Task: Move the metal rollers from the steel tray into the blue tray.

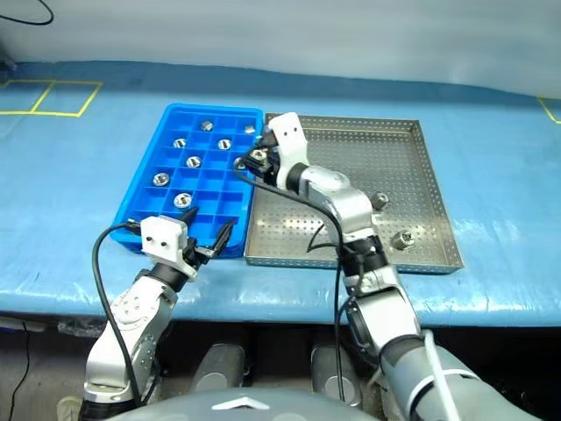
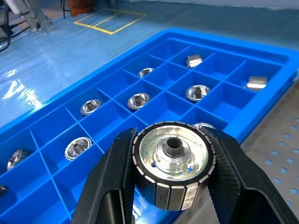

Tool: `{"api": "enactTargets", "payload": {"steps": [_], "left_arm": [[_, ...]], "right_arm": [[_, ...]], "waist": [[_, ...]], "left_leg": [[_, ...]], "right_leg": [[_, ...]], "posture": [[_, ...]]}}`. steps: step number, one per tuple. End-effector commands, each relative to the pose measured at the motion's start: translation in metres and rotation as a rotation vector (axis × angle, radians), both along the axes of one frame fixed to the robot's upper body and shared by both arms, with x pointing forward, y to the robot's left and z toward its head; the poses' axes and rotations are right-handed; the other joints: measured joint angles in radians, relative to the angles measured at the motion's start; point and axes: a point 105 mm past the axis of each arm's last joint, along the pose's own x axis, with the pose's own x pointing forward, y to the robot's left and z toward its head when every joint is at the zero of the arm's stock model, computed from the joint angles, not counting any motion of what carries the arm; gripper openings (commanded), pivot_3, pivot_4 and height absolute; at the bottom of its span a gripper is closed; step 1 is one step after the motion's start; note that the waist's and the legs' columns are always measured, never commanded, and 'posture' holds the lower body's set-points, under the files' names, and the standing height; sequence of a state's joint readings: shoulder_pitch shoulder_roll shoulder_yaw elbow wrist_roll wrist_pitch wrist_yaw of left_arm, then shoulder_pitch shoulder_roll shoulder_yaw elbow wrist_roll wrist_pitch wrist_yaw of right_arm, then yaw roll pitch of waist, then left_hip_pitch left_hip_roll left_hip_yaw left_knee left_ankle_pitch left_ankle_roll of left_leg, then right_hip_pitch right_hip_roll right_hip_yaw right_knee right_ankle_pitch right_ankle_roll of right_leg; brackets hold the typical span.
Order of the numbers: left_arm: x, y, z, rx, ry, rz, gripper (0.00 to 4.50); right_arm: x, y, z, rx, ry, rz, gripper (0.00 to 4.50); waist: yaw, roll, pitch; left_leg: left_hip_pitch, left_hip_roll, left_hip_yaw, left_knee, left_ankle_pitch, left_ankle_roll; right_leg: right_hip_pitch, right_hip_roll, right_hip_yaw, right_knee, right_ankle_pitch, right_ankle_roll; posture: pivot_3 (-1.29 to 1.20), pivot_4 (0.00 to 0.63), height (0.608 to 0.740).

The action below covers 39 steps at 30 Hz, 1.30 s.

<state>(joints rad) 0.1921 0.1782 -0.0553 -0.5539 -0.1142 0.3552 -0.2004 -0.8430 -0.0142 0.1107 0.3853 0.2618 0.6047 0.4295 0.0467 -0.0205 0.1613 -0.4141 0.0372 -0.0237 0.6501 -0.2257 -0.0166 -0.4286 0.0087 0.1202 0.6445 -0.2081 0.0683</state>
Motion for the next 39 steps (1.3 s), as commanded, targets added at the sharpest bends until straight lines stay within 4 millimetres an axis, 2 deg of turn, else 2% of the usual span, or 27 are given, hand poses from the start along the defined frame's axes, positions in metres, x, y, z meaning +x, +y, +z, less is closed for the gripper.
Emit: {"api": "enactTargets", "payload": {"steps": [1,6,11,15,24,33,35,36,39], "left_arm": [[-0.004,0.0,0.015,0.008,-0.065,0.019,3.96],[-0.008,0.001,0.014,0.001,-0.062,0.046,3.96],[-0.01,0.003,0.013,0.004,-0.057,0.065,3.96],[-0.011,0.005,0.015,-0.003,-0.064,0.078,3.96],[-0.014,0.006,0.015,-0.009,-0.061,0.095,3.96],[-0.018,0.011,0.015,-0.018,-0.062,0.137,3.96],[-0.018,0.009,0.015,-0.019,-0.061,0.132,3.96],[-0.018,0.007,0.015,-0.02,-0.061,0.127,3.96],[-0.012,-0.001,0.017,-0.023,-0.077,0.092,3.96]], "right_arm": [[0.013,0.012,0.019,0.006,-0.043,-0.002,1.73],[0.018,0.028,0.005,-0.044,0.024,0.027,1.73],[0.007,0.051,-0.013,-0.158,0.018,0.136,1.73],[0.002,0.066,-0.019,-0.194,-0.003,0.164,1.73],[0.015,0.073,-0.01,-0.201,-0.102,0.055,1.73],[0.013,0.068,-0.04,-0.27,-0.024,0.033,1.73],[0.013,0.068,-0.041,-0.257,-0.021,0.036,2.46],[0.013,0.068,-0.04,-0.248,-0.024,0.039,2.67],[0.019,0.063,-0.018,-0.145,-0.085,0.036,3.66]], "waist": [[0.013,0.0,0.0],[0.045,0.0,0.0],[0.058,0.0,0.0],[0.059,0.001,0.001],[0.086,0.001,0.001],[0.109,0.001,0.001],[0.112,0.001,0.001],[0.112,0.001,0.001],[0.112,0.001,0.001]], "left_leg": [[0.0,0.0,0.0,-0.001,0.0,0.0],[0.0,0.0,0.0,-0.004,0.0,0.0],[-0.001,0.0,0.0,-0.005,0.0,-0.001],[-0.001,0.0,0.0,-0.005,0.0,-0.001],[-0.001,0.001,-0.001,-0.005,0.0,-0.002],[-0.001,0.001,-0.002,-0.006,0.0,-0.002],[-0.001,0.001,-0.003,-0.005,0.0,-0.002],[-0.001,0.001,-0.003,-0.005,0.0,-0.002],[-0.001,0.001,-0.003,-0.005,0.0,-0.002]], "right_leg": [[0.0,0.0,0.0,-0.001,0.0,0.0],[-0.001,0.0,-0.001,-0.002,-0.001,-0.001],[-0.003,0.0,-0.002,-0.001,-0.001,-0.002],[-0.003,0.0,-0.002,-0.001,-0.001,-0.002],[-0.003,0.0,-0.004,-0.002,-0.002,-0.003],[-0.003,0.0,-0.005,-0.001,-0.003,-0.004],[-0.003,0.0,-0.005,-0.001,-0.003,-0.005],[-0.002,0.0,-0.006,-0.001,-0.003,-0.005],[-0.003,0.0,-0.006,-0.001,-0.003,-0.005]], "posture": [[0.37,0.15,0.74],[0.4,0.15,0.74],[0.41,0.15,0.74],[0.43,0.15,0.74],[0.47,0.15,0.74],[0.51,0.15,0.74],[0.51,0.15,0.74],[0.51,0.15,0.74],[0.46,0.15,0.74]]}}
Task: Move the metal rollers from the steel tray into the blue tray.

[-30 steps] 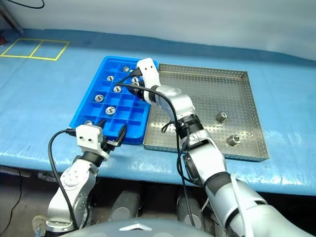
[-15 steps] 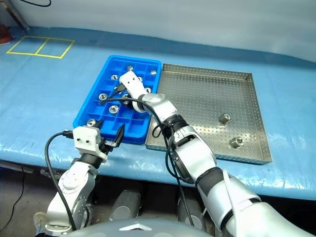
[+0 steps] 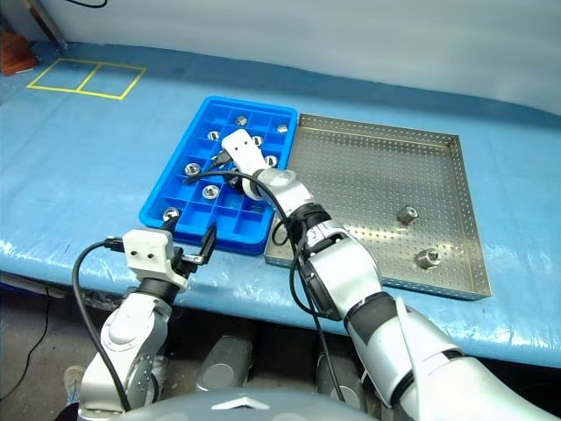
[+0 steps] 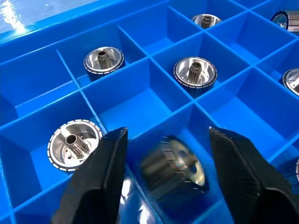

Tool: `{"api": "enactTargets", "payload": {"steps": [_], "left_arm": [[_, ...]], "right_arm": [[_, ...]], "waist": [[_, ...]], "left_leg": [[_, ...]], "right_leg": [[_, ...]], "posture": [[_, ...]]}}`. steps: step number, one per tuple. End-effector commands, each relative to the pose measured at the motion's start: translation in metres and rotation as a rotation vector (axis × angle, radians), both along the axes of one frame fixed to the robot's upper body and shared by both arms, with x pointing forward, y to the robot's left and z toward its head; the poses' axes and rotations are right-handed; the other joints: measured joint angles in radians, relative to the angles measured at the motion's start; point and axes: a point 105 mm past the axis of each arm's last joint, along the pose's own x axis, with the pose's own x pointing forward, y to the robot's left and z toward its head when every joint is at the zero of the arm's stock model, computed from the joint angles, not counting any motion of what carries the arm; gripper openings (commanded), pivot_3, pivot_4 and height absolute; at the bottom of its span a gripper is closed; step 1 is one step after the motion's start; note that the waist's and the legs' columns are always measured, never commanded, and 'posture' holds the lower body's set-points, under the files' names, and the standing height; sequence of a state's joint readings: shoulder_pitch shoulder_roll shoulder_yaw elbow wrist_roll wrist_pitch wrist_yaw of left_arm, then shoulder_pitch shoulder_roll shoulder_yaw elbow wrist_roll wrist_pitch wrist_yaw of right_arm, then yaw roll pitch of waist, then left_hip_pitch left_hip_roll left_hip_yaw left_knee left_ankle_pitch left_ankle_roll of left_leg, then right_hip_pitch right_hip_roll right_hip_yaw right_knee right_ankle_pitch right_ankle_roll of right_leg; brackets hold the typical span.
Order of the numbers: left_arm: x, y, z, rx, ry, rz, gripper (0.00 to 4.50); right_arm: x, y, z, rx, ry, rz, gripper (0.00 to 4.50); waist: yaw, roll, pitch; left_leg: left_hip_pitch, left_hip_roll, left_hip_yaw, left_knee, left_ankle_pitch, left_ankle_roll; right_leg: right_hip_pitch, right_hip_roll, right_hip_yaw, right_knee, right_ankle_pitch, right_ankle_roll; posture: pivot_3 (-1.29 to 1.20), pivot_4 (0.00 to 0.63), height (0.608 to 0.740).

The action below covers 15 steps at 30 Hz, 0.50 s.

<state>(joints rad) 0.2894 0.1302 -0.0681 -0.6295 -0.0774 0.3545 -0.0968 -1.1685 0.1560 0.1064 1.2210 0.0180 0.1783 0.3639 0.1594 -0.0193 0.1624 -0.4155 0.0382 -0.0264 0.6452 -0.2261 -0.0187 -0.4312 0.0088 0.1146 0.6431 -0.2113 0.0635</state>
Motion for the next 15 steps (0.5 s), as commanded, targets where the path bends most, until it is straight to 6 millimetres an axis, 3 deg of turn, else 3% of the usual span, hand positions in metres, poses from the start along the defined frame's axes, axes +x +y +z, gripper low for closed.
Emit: {"api": "enactTargets", "payload": {"steps": [1,3,7,8,10,15], "left_arm": [[0.007,-0.013,0.02,-0.004,-0.093,-0.055,3.96],[0.012,-0.02,0.021,-0.005,-0.099,-0.084,3.96],[0.023,-0.034,0.025,-0.019,-0.118,-0.162,3.96],[0.027,-0.04,0.025,-0.022,-0.119,-0.191,3.96],[0.036,-0.051,0.025,-0.03,-0.12,-0.254,3.96],[0.05,-0.076,0.024,-0.029,-0.124,-0.365,3.96]], "right_arm": [[0.002,0.01,0.039,0.17,-0.1,0.052,3.66],[0.005,-0.003,0.051,0.223,-0.143,0.055,3.66],[0.005,-0.048,0.073,0.298,-0.242,0.004,3.66],[0.006,-0.073,0.077,0.294,-0.272,-0.057,3.66],[0.001,-0.122,0.076,0.241,-0.315,-0.186,3.66],[-0.019,-0.194,0.035,0.182,-0.177,-0.443,3.66]], "waist": [[-0.001,0.0,0.0],[-0.002,0.0,0.0],[-0.003,0.001,0.0],[-0.004,0.001,0.0],[-0.007,0.001,0.001],[-0.076,0.002,0.0]], "left_leg": [[0.0,0.0,0.0,0.0,0.0,0.0],[0.0,0.0,0.0,0.0,0.0,0.0],[-0.001,-0.002,-0.003,0.001,0.0,0.0],[-0.002,-0.002,-0.003,0.001,0.0,0.0],[-0.003,-0.003,-0.003,0.002,0.0,0.0],[-0.003,-0.003,-0.001,0.002,0.0,-0.001]], "right_leg": [[0.0,0.0,0.0,0.0,0.0,0.0],[0.0,0.0,0.0,0.0,0.0,0.0],[0.002,-0.001,-0.001,-0.001,0.0,0.0],[0.002,-0.001,-0.001,-0.001,0.0,0.001],[0.001,-0.002,-0.001,-0.001,0.0,0.001],[0.002,-0.002,0.002,-0.002,0.003,-0.001]], "posture": [[0.46,0.15,0.74],[0.4,0.15,0.74],[0.33,0.15,0.74],[0.24,0.15,0.74],[0.18,0.15,0.74],[0.07,0.15,0.74]]}}
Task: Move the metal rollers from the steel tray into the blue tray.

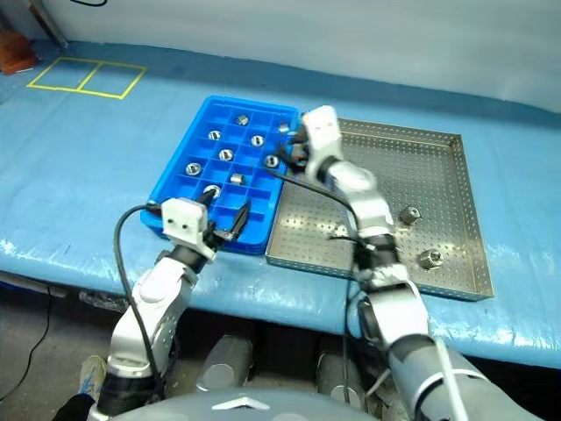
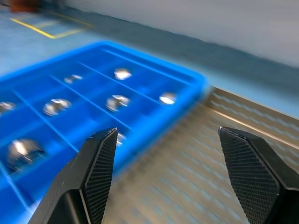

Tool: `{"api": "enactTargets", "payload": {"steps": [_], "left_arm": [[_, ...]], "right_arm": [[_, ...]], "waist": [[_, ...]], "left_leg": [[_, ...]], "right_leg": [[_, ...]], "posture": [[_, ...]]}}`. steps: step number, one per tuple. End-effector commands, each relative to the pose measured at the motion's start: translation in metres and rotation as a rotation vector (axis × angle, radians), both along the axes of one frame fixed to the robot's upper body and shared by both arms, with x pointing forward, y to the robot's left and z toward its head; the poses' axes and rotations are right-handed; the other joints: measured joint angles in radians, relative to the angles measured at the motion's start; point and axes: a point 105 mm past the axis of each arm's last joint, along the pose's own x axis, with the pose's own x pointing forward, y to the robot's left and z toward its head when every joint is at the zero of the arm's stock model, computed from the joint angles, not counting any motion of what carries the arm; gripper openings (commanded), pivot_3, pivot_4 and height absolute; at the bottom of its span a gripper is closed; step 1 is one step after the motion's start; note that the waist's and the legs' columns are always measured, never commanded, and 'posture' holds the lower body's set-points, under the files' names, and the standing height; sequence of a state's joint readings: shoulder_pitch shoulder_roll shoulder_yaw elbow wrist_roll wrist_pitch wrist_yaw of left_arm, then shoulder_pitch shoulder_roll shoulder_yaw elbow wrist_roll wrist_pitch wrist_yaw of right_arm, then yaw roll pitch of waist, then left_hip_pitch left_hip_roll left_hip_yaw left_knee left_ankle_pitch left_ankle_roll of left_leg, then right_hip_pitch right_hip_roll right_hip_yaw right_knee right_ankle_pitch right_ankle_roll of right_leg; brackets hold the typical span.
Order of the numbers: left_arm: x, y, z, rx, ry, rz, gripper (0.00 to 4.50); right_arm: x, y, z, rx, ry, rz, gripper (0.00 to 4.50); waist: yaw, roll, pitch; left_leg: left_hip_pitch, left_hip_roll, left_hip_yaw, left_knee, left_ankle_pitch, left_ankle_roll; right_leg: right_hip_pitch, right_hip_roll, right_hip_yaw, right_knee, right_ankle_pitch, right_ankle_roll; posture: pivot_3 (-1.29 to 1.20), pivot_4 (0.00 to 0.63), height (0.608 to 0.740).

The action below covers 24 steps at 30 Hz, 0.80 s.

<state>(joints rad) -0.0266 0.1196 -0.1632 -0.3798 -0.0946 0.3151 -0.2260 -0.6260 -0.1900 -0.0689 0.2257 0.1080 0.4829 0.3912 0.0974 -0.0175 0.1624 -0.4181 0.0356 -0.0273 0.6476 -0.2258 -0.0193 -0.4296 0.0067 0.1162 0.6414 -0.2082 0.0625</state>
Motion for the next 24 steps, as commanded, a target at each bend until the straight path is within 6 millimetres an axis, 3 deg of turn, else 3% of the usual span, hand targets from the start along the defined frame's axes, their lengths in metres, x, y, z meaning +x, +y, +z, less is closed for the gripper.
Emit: {"api": "enactTargets", "payload": {"steps": [1,7,11,19,24], "left_arm": [[0.004,-0.022,0.01,-0.007,-0.051,-0.098,3.96],[0.009,-0.035,0.009,-0.001,-0.064,-0.152,3.96],[0.009,-0.037,0.005,-0.007,-0.053,-0.155,3.96],[0.006,-0.033,0.0,-0.008,-0.035,-0.143,3.96],[0.004,-0.031,-0.001,-0.009,-0.031,-0.135,3.96]], "right_arm": [[-0.014,-0.031,-0.002,0.0,0.003,-0.138,3.66],[-0.038,-0.071,-0.01,-0.005,0.021,-0.303,3.66],[-0.042,-0.093,-0.014,-0.052,0.024,-0.404,3.66],[-0.032,-0.094,-0.024,0.159,0.11,-0.401,3.66],[-0.024,-0.088,-0.034,0.188,0.158,-0.385,3.66]], "waist": [[-0.032,0.0,0.0],[-0.136,0.002,0.0],[-0.161,0.002,-0.001],[-0.166,0.002,0.0],[-0.161,0.002,-0.001]], "left_leg": [[0.0,0.0,0.0,0.0,0.0,0.0],[0.003,0.001,0.002,-0.001,0.0,0.0],[0.005,0.001,0.002,0.0,0.0,0.001],[0.005,0.0,0.004,0.004,0.001,0.002],[0.005,0.0,0.004,0.003,0.001,0.002]], "right_leg": [[0.0,0.001,0.0,0.0,0.0,0.0],[0.0,0.002,0.003,0.003,0.001,0.006],[0.002,0.003,0.004,0.004,0.001,0.009],[0.003,0.002,0.007,0.003,0.001,0.008],[0.003,0.002,0.007,0.003,0.003,0.012]], "posture": [[0.06,0.15,0.74],[0.0,0.15,0.74],[0.0,0.15,0.74],[0.03,0.15,0.74],[0.05,0.15,0.74]]}}
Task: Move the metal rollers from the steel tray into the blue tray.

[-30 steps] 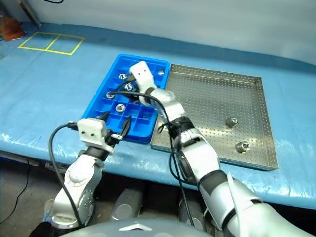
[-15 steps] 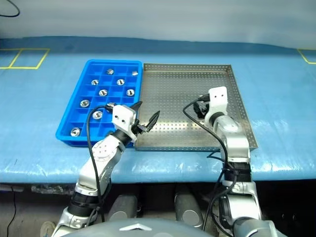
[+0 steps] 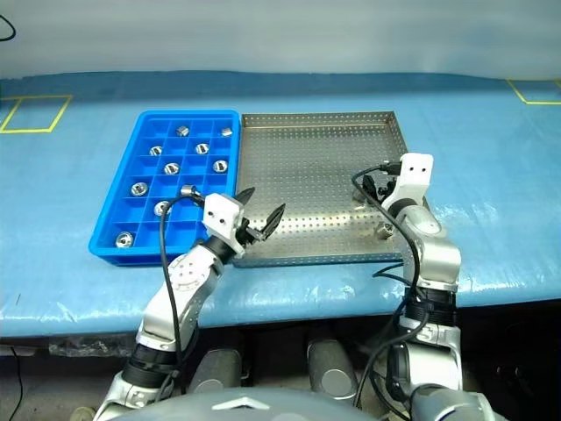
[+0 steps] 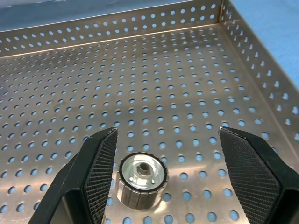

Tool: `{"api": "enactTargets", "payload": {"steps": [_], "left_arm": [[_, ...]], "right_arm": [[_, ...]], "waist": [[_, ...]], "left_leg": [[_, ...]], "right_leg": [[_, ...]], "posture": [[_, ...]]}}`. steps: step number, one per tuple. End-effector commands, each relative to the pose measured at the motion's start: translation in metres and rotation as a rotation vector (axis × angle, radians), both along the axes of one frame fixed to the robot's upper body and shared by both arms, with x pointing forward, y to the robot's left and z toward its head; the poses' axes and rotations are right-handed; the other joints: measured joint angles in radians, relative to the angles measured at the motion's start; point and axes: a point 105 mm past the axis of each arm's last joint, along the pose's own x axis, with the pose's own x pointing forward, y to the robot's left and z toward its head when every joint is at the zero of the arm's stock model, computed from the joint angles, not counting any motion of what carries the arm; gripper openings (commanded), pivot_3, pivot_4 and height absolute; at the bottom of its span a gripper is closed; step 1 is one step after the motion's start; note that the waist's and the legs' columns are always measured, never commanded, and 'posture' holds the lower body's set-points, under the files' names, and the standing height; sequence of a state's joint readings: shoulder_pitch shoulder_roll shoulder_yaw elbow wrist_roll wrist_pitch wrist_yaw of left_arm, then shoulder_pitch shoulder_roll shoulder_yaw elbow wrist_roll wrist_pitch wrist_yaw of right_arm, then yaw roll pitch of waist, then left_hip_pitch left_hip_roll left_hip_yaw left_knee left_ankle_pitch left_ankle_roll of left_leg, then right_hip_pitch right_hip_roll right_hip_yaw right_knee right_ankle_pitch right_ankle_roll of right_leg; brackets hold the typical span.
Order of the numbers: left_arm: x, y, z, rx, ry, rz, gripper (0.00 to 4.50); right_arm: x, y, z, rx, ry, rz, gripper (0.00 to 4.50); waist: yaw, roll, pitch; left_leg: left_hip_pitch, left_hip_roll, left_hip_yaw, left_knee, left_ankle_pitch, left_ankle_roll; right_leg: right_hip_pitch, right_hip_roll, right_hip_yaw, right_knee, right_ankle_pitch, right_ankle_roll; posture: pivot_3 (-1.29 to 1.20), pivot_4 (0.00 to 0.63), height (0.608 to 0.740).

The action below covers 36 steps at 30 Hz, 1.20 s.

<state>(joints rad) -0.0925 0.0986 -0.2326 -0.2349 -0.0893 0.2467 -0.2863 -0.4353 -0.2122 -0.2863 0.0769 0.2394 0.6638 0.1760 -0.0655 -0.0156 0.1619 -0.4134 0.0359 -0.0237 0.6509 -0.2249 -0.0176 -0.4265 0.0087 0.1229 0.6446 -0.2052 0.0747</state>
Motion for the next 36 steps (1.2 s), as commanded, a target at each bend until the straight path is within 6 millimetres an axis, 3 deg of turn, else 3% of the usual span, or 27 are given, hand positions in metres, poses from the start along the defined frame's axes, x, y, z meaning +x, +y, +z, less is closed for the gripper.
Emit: {"api": "enactTargets", "payload": {"steps": [1,7,10,14,18,23,26,31,36], "left_arm": [[-0.003,0.0,0.013,-0.018,-0.048,-0.001,3.96],[-0.003,0.003,0.013,-0.019,-0.049,0.009,3.96],[-0.003,0.005,0.014,-0.017,-0.05,0.016,3.96],[-0.004,0.006,0.013,-0.014,-0.05,0.019,3.96],[-0.003,0.006,0.015,-0.012,-0.055,0.016,3.96],[-0.002,0.016,0.018,-0.035,-0.063,0.073,3.96],[-0.002,0.033,0.022,-0.034,-0.091,0.168,3.96],[-0.006,0.072,0.021,-0.025,-0.089,0.406,3.96],[-0.022,0.095,0.02,-0.044,-0.088,0.55,3.96]], "right_arm": [[0.006,0.001,0.005,0.022,-0.013,-0.005,3.66],[0.016,0.007,-0.008,0.017,0.051,0.002,3.66],[0.015,0.012,-0.012,-0.013,0.076,0.031,3.03],[0.012,0.014,-0.016,-0.034,0.083,0.043,1.76],[0.004,0.024,-0.007,-0.053,0.023,0.102,1.73],[-0.02,0.07,-0.004,0.031,-0.033,0.303,1.73],[-0.023,0.112,0.015,0.035,-0.137,0.454,1.73],[-0.01,0.168,0.058,0.174,-0.265,0.65,1.73],[0.004,0.215,0.07,0.11,-0.273,0.797,1.73]], "waist": [[0.003,0.0,0.0],[0.006,0.0,0.0],[0.007,0.0,0.0],[0.008,0.0,0.0],[0.012,0.0,0.0],[0.009,0.0,0.0],[0.005,0.0,0.0],[0.025,0.0,0.0],[0.087,-0.001,0.0]], "left_leg": [[0.0,0.0,0.0,0.0,0.0,0.0],[0.0,0.0,0.0,0.0,0.0,0.0],[0.0,0.0,0.0,-0.001,0.0,0.0],[0.0,0.0,0.0,-0.001,0.0,0.0],[0.0,0.0,0.0,-0.001,0.0,0.0],[0.0,0.0,0.0,-0.002,0.0,0.0],[0.0,0.001,0.0,-0.002,0.0,0.0],[0.0,0.001,0.0,-0.001,0.001,0.001],[0.0,0.001,-0.003,-0.002,0.001,0.001]], "right_leg": [[0.0,0.0,0.0,0.0,0.0,0.0],[0.0,0.0,0.0,0.0,0.0,0.001],[0.0,0.0,0.0,0.0,0.0,0.001],[0.0,0.0,0.0,-0.001,0.0,0.001],[0.0,0.0,0.0,0.0,0.0,0.001],[-0.001,0.0,0.0,0.0,0.0,0.001],[-0.001,0.0,0.0,0.0,0.0,0.0],[-0.001,0.001,-0.001,0.001,0.001,0.0],[-0.001,0.0,-0.004,0.0,0.001,-0.001]], "posture": [[0.05,0.15,0.74],[0.07,0.15,0.74],[0.08,0.15,0.74],[0.07,0.15,0.74],[0.07,0.15,0.74],[0.08,0.15,0.74],[0.13,0.15,0.74],[0.24,0.15,0.74],[0.38,0.15,0.74]]}}
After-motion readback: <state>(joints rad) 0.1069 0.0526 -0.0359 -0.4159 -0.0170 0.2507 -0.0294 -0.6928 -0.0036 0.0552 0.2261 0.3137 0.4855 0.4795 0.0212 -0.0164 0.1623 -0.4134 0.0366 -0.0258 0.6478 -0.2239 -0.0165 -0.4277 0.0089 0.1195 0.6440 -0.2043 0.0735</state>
